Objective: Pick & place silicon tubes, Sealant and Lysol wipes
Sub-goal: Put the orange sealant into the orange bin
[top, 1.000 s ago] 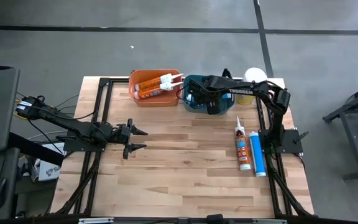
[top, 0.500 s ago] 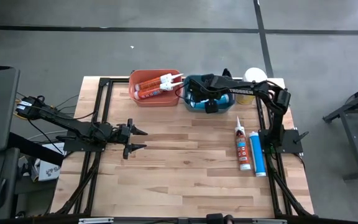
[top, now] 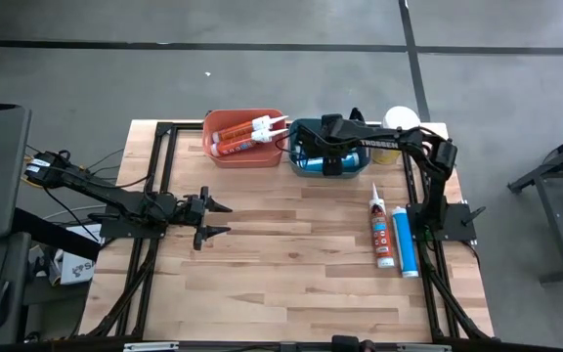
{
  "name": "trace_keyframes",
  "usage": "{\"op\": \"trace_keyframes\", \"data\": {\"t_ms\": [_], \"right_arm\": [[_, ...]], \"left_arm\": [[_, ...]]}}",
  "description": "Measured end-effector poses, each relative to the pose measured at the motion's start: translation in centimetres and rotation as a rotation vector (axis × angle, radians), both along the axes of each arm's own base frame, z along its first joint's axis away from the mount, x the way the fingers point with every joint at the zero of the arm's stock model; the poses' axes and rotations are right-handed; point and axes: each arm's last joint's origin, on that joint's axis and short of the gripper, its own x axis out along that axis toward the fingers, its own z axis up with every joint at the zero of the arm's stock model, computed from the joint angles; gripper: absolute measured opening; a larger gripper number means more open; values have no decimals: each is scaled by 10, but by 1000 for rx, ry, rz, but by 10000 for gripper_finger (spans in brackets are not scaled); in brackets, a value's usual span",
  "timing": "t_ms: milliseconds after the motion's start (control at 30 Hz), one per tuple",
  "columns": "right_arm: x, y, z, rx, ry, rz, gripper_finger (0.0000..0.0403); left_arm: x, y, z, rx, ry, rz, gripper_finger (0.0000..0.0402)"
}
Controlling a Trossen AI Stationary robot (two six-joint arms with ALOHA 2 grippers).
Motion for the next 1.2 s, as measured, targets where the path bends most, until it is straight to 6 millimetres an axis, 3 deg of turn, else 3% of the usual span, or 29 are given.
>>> {"op": "trace_keyframes", "data": {"t_ms": [300, 600, 767, 967, 1200], "right_arm": [[-4, 4, 3, 82, -80, -96, 307], [-16, 8, 33, 285, -329, -233, 307], [-24, 12, 54, 288, -444, -320, 307], [-33, 18, 70, 344, -595, -518, 307], [-35, 23, 72, 458, -672, -741, 307]], "left_arm": [[0, 0, 0, 0, 0, 0, 264], [0, 0, 0, 13, 1, -2, 264], [0, 0, 0, 16, 3, -2, 264], [0, 0, 0, 16, 3, -2, 264], [0, 0, 0, 15, 1, -2, 264]]}}
